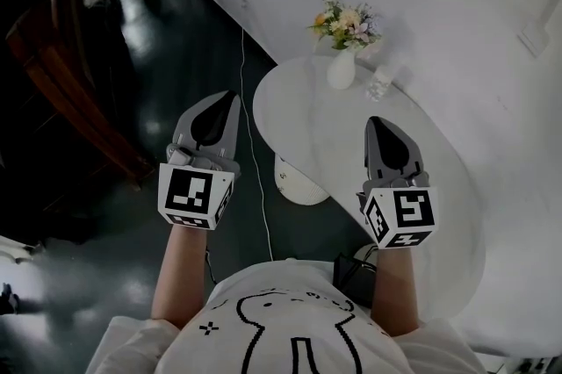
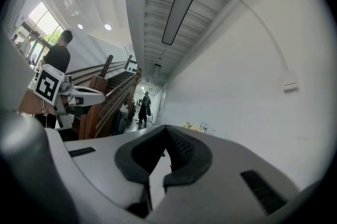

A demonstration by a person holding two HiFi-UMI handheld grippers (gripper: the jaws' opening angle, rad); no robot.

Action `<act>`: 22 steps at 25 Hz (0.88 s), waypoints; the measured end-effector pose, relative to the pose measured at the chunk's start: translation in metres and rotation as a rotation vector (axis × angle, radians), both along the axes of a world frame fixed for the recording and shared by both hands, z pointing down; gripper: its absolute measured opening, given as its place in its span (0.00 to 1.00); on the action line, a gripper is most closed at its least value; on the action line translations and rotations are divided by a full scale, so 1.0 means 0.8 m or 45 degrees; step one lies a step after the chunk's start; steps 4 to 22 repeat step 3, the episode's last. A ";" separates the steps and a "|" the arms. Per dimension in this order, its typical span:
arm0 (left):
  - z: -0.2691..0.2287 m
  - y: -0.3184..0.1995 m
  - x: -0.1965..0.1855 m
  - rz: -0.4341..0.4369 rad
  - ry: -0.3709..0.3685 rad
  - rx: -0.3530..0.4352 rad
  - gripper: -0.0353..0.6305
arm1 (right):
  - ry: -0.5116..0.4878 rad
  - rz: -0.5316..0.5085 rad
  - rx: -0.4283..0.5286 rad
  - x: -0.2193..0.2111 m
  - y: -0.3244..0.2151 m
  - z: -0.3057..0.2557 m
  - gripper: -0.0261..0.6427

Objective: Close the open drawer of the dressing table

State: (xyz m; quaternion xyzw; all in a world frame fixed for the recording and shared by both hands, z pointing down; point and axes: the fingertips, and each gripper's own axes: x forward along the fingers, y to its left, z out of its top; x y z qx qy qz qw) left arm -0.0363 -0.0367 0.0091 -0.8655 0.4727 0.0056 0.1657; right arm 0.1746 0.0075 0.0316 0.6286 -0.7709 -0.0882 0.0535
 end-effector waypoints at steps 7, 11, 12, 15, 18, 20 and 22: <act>-0.001 0.001 0.001 0.005 0.003 0.002 0.08 | 0.002 -0.002 0.003 -0.001 0.000 0.000 0.04; -0.001 0.001 0.001 0.005 0.003 0.002 0.08 | 0.002 -0.002 0.003 -0.001 0.000 0.000 0.04; -0.001 0.001 0.001 0.005 0.003 0.002 0.08 | 0.002 -0.002 0.003 -0.001 0.000 0.000 0.04; -0.001 0.001 0.001 0.005 0.003 0.002 0.08 | 0.002 -0.002 0.003 -0.001 0.000 0.000 0.04; -0.001 0.001 0.001 0.005 0.003 0.002 0.08 | 0.002 -0.002 0.003 -0.001 0.000 0.000 0.04; -0.001 0.001 0.001 0.005 0.003 0.002 0.08 | 0.002 -0.002 0.003 -0.001 0.000 0.000 0.04; -0.001 0.001 0.001 0.005 0.003 0.002 0.08 | 0.002 -0.002 0.003 -0.001 0.000 0.000 0.04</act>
